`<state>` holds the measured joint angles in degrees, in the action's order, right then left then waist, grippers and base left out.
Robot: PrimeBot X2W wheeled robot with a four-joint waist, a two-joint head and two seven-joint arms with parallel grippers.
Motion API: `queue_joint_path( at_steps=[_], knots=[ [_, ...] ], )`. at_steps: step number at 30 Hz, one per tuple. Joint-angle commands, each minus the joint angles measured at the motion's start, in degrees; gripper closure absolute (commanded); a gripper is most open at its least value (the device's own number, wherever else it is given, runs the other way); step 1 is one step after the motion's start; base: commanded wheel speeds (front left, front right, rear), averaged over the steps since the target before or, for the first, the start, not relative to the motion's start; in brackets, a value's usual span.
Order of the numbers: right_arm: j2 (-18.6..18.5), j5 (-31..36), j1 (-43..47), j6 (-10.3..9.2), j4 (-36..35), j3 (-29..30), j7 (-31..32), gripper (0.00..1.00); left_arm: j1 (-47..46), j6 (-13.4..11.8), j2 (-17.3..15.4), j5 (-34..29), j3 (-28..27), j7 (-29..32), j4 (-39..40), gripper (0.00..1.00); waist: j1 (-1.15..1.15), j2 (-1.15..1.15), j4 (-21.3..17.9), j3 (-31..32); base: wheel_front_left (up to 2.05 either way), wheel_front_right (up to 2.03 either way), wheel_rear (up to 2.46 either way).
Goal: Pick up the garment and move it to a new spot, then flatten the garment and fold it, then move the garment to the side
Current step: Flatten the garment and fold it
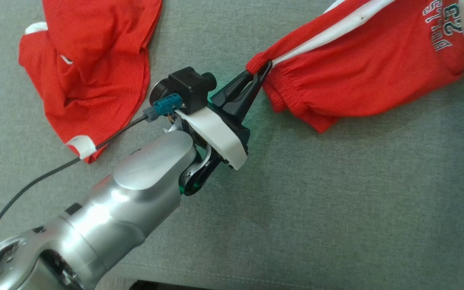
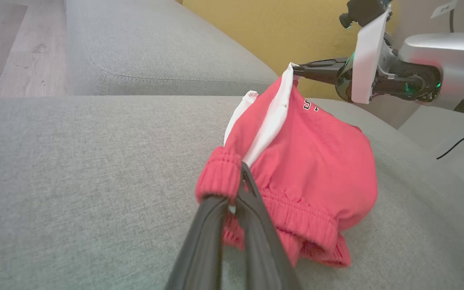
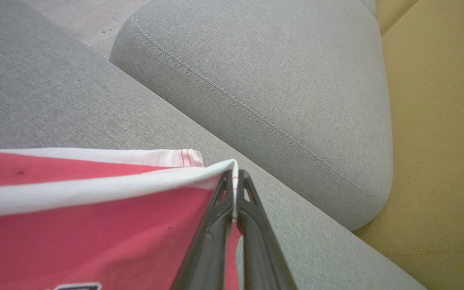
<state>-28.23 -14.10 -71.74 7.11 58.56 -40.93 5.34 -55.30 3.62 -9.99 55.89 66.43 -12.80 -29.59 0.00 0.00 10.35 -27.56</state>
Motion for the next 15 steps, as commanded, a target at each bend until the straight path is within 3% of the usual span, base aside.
queue_joint_path(
  at_steps=[1,7,8,9,11,15],
  knots=[
    [0.39,0.41,-1.24,0.37,-0.55,-0.44,-0.90,1.00,-2.38,0.30,-0.54,-0.48,-2.24,-0.87,0.63,1.00,0.00,0.00,0.44,-0.42,0.00,0.00,0.00],
    [1.42,0.58,-3.76,0.37,3.81,-1.07,-3.33,1.00,-3.00,1.20,0.72,-0.84,-2.22,-1.32,-1.23,1.00,0.00,0.00,1.12,-1.45,0.00,0.00,0.00],
    [1.55,0.74,-4.23,0.37,4.34,-1.00,-4.10,0.21,-3.09,1.33,0.90,-0.86,-2.17,-1.35,-1.51,1.00,0.00,0.00,1.16,-1.60,0.00,0.00,0.00],
    [1.63,1.00,-4.77,0.37,4.95,-0.76,-4.92,0.00,-3.18,1.45,1.05,-0.89,-2.15,-1.39,-1.77,0.86,0.00,0.00,1.16,-1.74,0.00,0.00,0.00],
    [1.99,1.49,-5.62,0.37,6.19,-0.18,-6.57,0.00,-3.39,1.54,1.27,-1.04,-2.25,-1.49,-2.29,0.00,0.00,0.00,1.12,-1.95,0.00,0.00,0.00],
    [2.83,2.15,-6.21,0.37,8.86,1.10,-9.47,0.00,-3.39,1.40,1.46,-1.30,-2.86,-1.72,-3.46,0.00,0.00,0.00,0.80,-1.60,0.00,0.00,0.00]
  ],
)
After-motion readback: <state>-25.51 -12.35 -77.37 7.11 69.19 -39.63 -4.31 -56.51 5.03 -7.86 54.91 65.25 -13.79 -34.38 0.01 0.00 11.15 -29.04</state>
